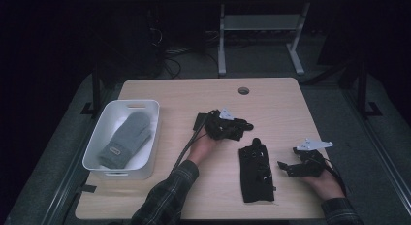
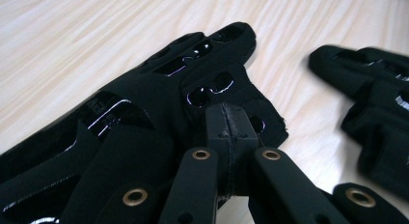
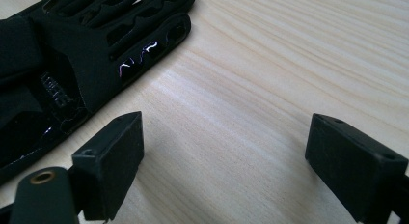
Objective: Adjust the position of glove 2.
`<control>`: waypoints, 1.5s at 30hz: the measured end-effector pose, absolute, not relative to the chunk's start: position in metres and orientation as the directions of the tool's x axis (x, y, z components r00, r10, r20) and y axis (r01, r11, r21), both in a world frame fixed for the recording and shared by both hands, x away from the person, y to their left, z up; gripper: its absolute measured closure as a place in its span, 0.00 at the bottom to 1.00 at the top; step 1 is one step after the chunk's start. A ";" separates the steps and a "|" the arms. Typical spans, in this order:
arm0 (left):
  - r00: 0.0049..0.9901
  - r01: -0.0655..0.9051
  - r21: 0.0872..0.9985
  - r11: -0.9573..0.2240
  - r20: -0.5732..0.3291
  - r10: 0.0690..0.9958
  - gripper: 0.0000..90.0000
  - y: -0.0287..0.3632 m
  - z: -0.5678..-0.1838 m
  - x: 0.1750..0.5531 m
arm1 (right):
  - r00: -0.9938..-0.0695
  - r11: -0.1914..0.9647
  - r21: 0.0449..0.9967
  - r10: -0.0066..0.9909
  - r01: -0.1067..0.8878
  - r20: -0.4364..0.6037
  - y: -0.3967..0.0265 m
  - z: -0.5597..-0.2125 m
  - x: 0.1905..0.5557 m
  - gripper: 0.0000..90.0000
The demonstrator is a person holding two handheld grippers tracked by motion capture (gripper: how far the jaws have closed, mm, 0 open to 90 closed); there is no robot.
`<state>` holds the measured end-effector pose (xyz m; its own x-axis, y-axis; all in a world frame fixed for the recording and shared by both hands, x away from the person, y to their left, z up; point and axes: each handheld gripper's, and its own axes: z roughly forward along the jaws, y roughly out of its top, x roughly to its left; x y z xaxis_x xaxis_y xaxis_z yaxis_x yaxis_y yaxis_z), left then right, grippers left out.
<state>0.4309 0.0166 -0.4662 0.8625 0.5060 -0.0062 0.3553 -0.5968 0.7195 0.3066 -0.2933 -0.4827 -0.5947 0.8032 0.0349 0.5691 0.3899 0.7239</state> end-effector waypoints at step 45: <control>0.771 0.450 0.654 -0.609 0.059 0.634 0.99 0.074 -0.462 0.467 | -0.603 0.398 0.723 0.797 0.565 0.033 -0.293 -0.483 0.307 0.15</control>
<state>0.4672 0.0744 -0.4618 0.7714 0.6336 0.0593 0.4498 -0.6088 0.6535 0.3066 -0.2931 -0.4827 -0.6031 0.7970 0.0327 0.5647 0.3976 0.7232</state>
